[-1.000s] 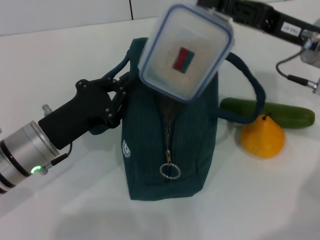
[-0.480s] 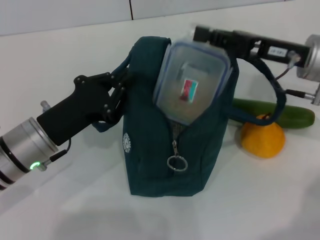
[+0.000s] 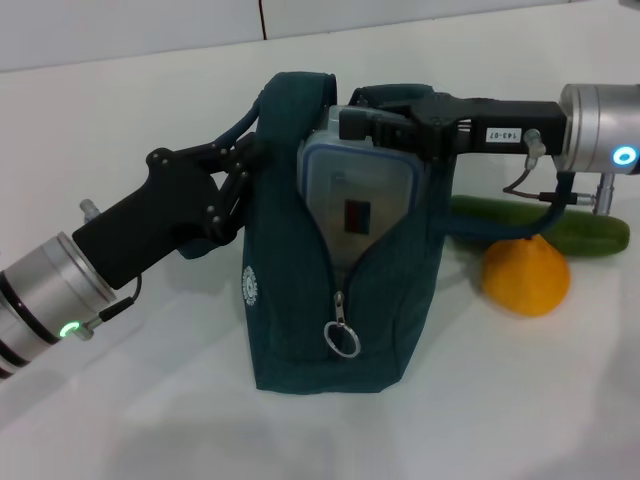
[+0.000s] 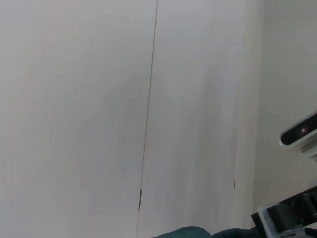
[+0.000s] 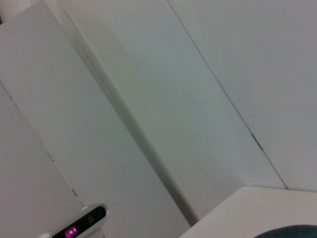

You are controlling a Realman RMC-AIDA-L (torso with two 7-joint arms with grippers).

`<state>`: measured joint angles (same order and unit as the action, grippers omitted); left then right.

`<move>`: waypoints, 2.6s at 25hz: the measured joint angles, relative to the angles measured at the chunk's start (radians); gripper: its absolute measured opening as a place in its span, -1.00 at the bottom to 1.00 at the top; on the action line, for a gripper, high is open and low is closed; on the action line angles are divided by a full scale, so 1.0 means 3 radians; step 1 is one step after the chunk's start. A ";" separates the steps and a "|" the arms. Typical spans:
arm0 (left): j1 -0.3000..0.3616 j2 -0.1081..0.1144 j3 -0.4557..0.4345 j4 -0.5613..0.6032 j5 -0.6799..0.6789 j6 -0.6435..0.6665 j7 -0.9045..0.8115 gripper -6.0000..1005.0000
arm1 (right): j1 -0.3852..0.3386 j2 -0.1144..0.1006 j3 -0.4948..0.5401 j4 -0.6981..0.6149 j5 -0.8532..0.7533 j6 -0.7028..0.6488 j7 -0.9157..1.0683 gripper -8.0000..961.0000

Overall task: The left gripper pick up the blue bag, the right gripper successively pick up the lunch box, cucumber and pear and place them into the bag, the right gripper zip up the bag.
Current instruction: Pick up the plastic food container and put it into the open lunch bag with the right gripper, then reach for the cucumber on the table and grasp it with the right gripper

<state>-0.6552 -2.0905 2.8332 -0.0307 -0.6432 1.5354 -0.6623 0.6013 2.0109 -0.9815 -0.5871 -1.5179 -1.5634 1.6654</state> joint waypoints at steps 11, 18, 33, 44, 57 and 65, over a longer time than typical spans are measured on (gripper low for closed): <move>0.0023 -0.0006 0.0000 0.0003 -0.0074 -0.0035 0.0010 -0.90 | -0.0154 -0.0003 -0.0011 -0.0391 -0.0016 -0.0037 -0.0152 -0.27; 0.0031 -0.0007 0.0000 0.0023 -0.0076 -0.0041 0.0048 -0.90 | -0.0689 -0.0068 0.0148 -0.1421 -0.0072 0.0017 0.0007 0.04; -0.0031 -0.0006 -0.0002 0.0030 -0.0095 -0.0210 0.0086 -0.90 | -0.0719 -0.0156 0.0759 -0.2507 -0.2305 -0.0317 0.1158 0.68; -0.0113 -0.0011 0.0000 0.0037 -0.0139 -0.0212 0.0089 -0.90 | -0.0626 -0.0232 0.0760 -0.2617 -0.3041 -0.0768 0.1113 0.66; -0.0198 -0.0012 0.0004 0.0069 -0.0165 -0.0212 0.0188 -0.90 | -0.0303 -0.0256 0.0466 -0.2586 -0.3247 -0.0748 0.0835 0.66; -0.0211 -0.0006 0.0000 0.0091 -0.0183 -0.0197 0.0190 -0.90 | 0.0028 -0.0249 0.0350 -0.2317 -0.3689 -0.0731 0.0843 0.66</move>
<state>-0.7184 -2.0923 2.8333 -0.0034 -0.6980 1.4762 -0.6053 0.6097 1.9363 -0.8765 -1.2821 -2.6246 -1.7827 1.9182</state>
